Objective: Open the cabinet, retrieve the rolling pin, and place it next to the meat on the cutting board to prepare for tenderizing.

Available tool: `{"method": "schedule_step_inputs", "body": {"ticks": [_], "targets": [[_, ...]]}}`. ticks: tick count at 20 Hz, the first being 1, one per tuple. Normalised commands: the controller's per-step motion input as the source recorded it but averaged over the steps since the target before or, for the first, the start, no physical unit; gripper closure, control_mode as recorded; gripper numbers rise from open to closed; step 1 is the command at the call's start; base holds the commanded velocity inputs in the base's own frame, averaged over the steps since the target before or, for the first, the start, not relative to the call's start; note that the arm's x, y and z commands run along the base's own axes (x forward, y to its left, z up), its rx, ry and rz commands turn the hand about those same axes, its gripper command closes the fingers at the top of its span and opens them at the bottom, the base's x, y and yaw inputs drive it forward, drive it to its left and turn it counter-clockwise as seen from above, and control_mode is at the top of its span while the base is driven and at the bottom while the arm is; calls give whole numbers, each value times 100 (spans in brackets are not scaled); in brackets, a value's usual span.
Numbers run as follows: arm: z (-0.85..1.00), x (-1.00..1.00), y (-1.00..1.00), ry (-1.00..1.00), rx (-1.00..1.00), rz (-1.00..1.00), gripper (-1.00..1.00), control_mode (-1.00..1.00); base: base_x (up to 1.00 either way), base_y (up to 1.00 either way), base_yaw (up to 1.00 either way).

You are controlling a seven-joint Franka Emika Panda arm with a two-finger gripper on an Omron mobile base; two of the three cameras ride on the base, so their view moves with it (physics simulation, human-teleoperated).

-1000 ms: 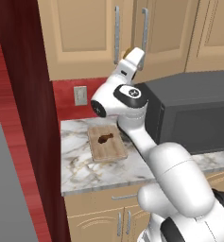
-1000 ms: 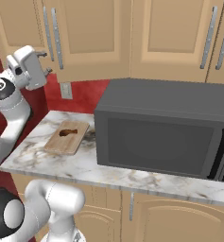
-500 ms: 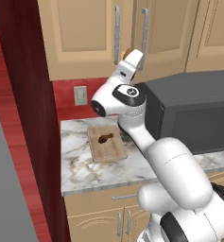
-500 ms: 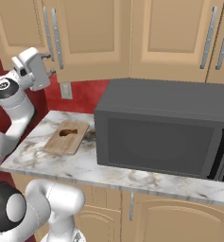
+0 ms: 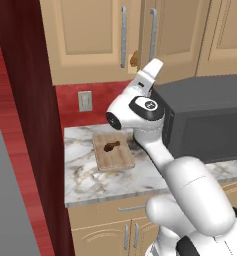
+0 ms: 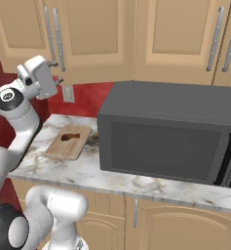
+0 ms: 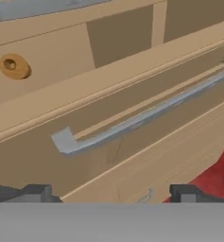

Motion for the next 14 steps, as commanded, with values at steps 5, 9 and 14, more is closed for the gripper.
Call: {"method": "schedule_step_inputs", "body": {"ticks": [5,9,14], "targets": [[0,-26,0,-5,0,0,-100,-100,0,0,0],[0,5,16,-1,0,0,-100,-100,0,0,0],[3,23,22,0,0,0,-100,-100,0,0,0]]}}
